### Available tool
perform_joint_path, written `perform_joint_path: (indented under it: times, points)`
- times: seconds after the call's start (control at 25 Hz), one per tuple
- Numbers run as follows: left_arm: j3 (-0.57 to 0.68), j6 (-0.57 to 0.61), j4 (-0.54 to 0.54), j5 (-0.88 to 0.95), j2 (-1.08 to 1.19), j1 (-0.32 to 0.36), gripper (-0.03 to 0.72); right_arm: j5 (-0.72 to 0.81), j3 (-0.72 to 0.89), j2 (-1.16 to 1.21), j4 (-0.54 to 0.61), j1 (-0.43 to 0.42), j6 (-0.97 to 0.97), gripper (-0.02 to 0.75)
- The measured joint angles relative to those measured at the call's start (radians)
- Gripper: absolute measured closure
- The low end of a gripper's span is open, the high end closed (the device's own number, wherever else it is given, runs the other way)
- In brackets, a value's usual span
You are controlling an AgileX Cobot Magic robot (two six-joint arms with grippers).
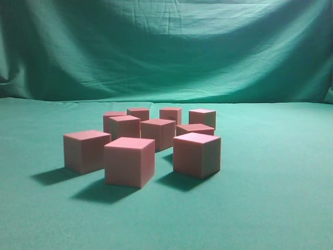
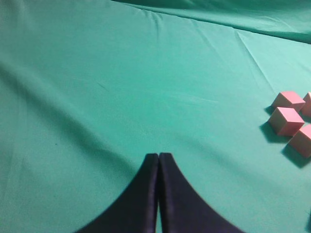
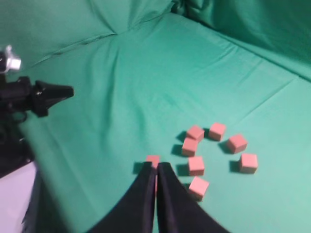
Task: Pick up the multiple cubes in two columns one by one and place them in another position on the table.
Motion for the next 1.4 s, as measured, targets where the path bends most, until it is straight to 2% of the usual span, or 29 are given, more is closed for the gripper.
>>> perform_joint_path:
  times: [0.4,0.52,0.6,0.76,0.92,1.4]
  points:
    - [0.000,0.000,0.000,0.000,0.000,0.000,0.688,-0.014,0.321,-0.257,0.028,0.000,-0.021,0.738]
    - [0.000,0.000,0.000,0.000,0.000,0.000,0.688,-0.092,0.421,-0.305,0.028,-0.004,-0.021,0.738]
    - [0.000,0.000,0.000,0.000,0.000,0.000,0.688,-0.196,0.498,-0.343,0.024,-0.035,-0.021,0.738]
    - [0.000,0.000,0.000,0.000,0.000,0.000,0.688,-0.418,0.679,-0.415,-0.030,-0.158,-0.021,0.738]
    - [0.000,0.000,0.000,0.000,0.000,0.000,0.688,-0.577,0.835,-0.490,-0.092,-0.301,-0.021,0.738]
    - [0.000,0.000,0.000,0.000,0.000,0.000,0.688,-0.673,1.125,-0.699,-0.107,-0.749,0.127,0.738]
